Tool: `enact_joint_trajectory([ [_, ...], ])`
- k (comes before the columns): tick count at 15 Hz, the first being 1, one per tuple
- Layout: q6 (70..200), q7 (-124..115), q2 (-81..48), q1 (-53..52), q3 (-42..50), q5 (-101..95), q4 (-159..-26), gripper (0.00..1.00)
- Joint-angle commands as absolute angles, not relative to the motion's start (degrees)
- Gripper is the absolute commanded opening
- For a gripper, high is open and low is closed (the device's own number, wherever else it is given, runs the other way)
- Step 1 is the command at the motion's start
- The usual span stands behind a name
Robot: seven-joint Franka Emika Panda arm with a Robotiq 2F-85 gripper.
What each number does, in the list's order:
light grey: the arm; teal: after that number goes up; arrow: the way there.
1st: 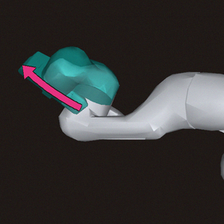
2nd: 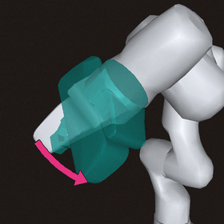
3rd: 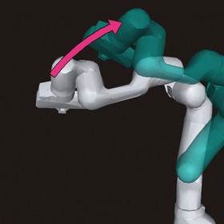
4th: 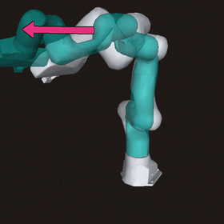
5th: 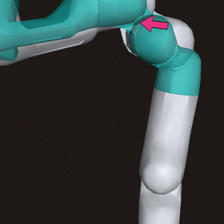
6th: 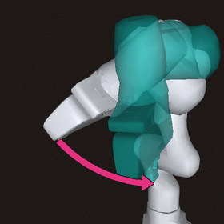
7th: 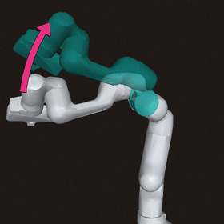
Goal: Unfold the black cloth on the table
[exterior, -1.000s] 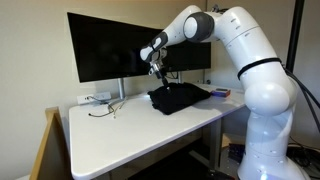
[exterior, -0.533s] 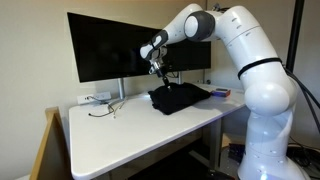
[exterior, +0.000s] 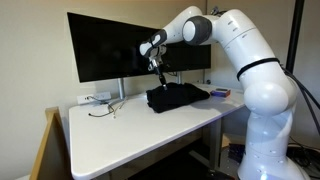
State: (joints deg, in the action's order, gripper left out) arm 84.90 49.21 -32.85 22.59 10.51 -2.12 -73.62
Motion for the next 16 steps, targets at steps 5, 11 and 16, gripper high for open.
enact_joint_trajectory([
  [5,85.63,39.98,-42.93,25.65,9.41,-0.07,-57.56,0.05],
  [11,80.6,39.45,-41.86,28.72,8.32,5.1,-50.73,0.04],
  [16,76.08,39.41,-36.51,31.57,7.72,14.18,-46.5,0.04],
])
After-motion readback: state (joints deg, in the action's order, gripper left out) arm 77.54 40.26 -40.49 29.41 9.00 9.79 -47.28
